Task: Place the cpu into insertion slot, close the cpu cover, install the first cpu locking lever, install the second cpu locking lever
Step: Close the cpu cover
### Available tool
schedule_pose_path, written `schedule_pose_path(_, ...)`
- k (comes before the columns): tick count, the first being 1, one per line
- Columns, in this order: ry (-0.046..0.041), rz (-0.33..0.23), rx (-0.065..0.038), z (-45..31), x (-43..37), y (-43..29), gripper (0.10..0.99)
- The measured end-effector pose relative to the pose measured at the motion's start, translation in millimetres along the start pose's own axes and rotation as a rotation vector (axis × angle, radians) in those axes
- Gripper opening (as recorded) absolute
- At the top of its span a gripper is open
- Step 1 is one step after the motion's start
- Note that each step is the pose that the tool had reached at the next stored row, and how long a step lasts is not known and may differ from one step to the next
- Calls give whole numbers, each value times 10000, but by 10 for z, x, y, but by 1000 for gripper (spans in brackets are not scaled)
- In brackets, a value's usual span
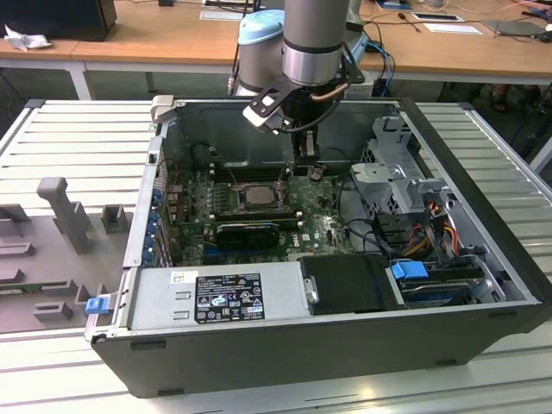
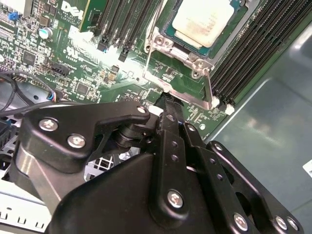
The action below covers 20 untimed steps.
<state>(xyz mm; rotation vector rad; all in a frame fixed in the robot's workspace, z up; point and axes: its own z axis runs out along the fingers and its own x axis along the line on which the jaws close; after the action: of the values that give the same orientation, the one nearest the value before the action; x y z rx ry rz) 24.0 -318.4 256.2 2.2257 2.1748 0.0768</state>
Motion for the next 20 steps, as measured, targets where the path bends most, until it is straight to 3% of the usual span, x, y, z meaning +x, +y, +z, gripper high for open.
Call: schedule_pose_path(20, 0, 0, -1, -4, -2, -67, 106)
